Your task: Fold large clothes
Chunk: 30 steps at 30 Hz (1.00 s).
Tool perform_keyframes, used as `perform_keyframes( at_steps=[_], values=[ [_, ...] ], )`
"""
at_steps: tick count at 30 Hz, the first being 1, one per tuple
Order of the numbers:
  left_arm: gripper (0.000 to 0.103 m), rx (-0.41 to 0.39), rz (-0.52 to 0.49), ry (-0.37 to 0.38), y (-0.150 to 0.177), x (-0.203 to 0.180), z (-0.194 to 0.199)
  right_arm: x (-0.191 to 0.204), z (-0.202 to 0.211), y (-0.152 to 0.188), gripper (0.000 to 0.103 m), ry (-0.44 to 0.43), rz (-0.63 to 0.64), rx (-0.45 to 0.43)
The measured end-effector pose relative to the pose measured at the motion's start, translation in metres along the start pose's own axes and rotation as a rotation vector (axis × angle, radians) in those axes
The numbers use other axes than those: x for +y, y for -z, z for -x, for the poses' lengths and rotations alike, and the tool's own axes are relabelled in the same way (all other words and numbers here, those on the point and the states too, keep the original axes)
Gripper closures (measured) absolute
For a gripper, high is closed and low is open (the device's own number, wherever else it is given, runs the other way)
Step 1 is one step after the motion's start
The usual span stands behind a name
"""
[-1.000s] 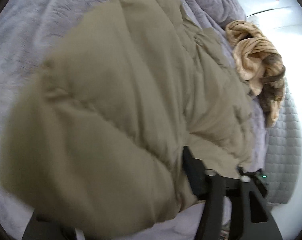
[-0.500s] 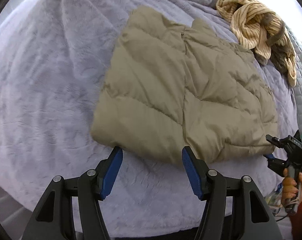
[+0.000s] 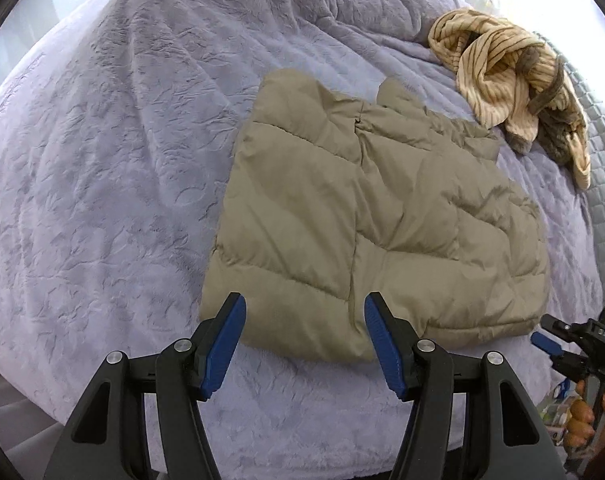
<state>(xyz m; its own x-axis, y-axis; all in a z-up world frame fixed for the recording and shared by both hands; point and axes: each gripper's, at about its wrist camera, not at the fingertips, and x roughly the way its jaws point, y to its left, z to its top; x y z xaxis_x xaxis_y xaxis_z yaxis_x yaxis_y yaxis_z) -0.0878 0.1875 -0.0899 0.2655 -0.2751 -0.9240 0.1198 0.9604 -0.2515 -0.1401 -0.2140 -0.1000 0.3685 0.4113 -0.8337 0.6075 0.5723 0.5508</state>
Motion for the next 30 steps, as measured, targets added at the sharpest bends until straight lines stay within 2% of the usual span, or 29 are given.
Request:
perform_keyframes(
  at_steps=[4, 5, 6, 10, 18, 19, 20, 21, 30],
  values=[
    [0.040, 0.015, -0.018, -0.032, -0.003, -0.010, -0.008, 0.010, -0.001, 0.012, 0.053, 0.045, 0.069, 0.002],
    [0.040, 0.022, -0.027, -0.042, -0.003, -0.011, -0.009, -0.001, 0.009, 0.028, 0.053, 0.055, 0.090, 0.005],
    [0.040, 0.024, -0.031, -0.045, -0.003, -0.012, -0.010, 0.003, 0.009, 0.031, 0.053, 0.065, 0.108, 0.012],
    [0.040, 0.042, -0.042, -0.053, -0.002, -0.013, -0.014, 0.024, -0.004, 0.035, 0.053, 0.102, 0.166, 0.040],
    [0.039, 0.045, -0.040, -0.061, -0.007, -0.006, -0.017, 0.042, -0.019, 0.042, 0.053, 0.122, 0.199, 0.076],
    [0.033, 0.048, -0.036, -0.063, -0.008, -0.004, -0.018, 0.043, -0.020, 0.042, 0.053, 0.127, 0.202, 0.078],
    [0.021, 0.053, -0.035, -0.068, -0.009, -0.003, -0.019, 0.047, -0.025, 0.040, 0.053, 0.131, 0.202, 0.078],
    [0.003, 0.053, -0.032, -0.072, -0.010, -0.001, -0.020, 0.048, -0.025, 0.040, 0.053, 0.134, 0.203, 0.078],
    [0.002, 0.036, -0.023, -0.092, -0.016, 0.009, -0.025, 0.054, -0.030, 0.042, 0.051, 0.166, 0.213, 0.079]
  ],
)
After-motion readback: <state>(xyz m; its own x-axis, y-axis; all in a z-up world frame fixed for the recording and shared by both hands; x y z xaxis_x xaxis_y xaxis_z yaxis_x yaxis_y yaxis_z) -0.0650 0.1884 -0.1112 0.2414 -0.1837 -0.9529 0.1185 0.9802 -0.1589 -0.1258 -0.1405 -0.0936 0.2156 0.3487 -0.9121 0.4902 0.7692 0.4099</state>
